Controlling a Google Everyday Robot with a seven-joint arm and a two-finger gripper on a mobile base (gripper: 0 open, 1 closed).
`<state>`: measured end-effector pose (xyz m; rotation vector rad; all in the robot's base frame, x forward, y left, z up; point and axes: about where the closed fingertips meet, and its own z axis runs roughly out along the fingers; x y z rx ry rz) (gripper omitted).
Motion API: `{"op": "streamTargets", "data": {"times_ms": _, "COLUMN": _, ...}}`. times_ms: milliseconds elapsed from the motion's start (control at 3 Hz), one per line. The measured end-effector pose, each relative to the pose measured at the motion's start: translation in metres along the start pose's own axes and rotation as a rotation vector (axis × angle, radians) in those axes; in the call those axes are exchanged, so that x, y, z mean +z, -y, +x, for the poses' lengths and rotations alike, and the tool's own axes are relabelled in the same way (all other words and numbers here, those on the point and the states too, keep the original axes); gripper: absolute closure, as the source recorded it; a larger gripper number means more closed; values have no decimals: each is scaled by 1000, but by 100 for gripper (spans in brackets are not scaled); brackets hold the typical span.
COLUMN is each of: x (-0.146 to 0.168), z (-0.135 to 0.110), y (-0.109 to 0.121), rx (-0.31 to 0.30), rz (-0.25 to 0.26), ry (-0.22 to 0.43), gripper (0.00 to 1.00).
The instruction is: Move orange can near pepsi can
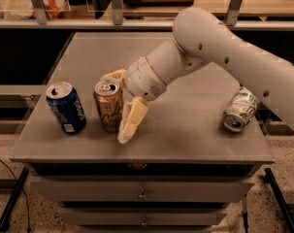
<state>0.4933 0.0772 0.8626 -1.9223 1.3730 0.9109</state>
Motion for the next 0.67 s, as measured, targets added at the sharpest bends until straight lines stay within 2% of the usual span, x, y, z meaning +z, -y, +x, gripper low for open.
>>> {"op": "streamTargets", "data": {"times_ms": 667, "x": -18, "z": -5, "y": -3, "rx": 5, "rz": -20, "ry": -28, "gripper": 0}}
